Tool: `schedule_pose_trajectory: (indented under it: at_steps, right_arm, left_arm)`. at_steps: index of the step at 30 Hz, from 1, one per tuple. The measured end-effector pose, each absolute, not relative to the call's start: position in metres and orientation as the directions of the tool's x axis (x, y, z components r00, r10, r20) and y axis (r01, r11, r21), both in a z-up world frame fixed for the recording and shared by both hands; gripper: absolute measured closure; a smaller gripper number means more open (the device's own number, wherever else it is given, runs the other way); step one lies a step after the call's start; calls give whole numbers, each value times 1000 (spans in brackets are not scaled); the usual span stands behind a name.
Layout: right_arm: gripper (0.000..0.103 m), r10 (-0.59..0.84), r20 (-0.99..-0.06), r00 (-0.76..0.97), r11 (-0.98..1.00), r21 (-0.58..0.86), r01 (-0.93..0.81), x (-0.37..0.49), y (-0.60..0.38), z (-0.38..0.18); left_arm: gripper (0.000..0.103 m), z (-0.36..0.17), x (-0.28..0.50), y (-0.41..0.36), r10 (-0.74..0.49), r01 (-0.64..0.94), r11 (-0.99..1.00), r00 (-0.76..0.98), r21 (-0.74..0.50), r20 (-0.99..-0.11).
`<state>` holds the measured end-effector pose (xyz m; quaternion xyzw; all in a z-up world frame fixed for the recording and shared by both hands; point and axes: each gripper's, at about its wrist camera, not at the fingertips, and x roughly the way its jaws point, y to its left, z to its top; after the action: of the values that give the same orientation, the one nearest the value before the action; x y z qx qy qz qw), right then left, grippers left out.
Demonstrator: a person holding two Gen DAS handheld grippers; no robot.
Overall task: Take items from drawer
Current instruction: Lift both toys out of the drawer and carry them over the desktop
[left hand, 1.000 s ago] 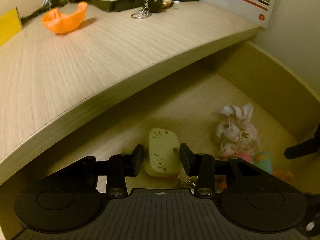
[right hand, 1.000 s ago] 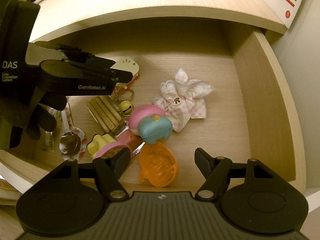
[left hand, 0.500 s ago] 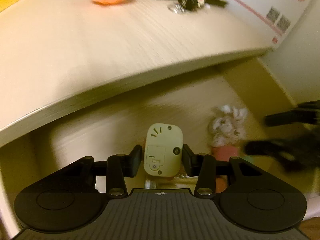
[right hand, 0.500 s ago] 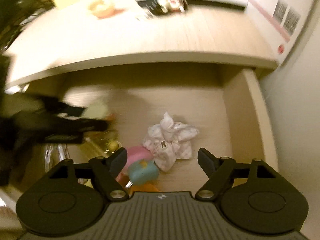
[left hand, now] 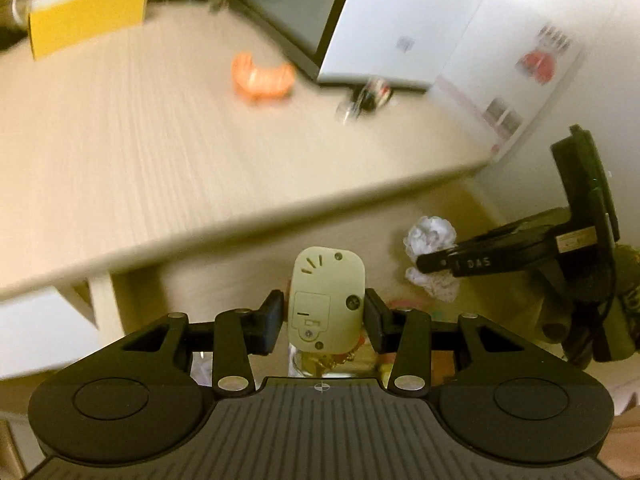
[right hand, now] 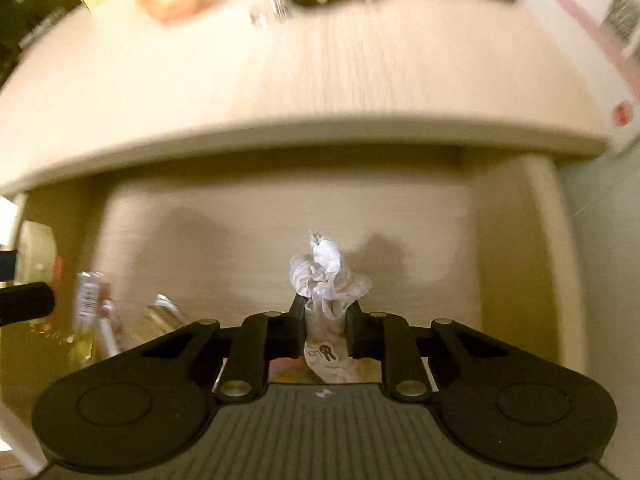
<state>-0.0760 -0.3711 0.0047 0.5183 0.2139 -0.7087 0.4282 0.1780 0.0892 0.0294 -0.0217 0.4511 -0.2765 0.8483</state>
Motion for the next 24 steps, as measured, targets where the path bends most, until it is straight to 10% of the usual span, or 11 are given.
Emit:
schedule_pose_trajectory:
  at_steps: [10, 24]
  right_arm:
    - [86, -683, -604, -411, -584, 115, 803, -106, -366, 182]
    - [86, -553, -701, -451, -643, 14, 766, -157, -416, 113]
  left_arm:
    - [56, 158, 240, 111, -501, 417, 865, 752, -280, -428]
    - [56, 57, 322, 98, -379, 249, 925, 667, -287, -642]
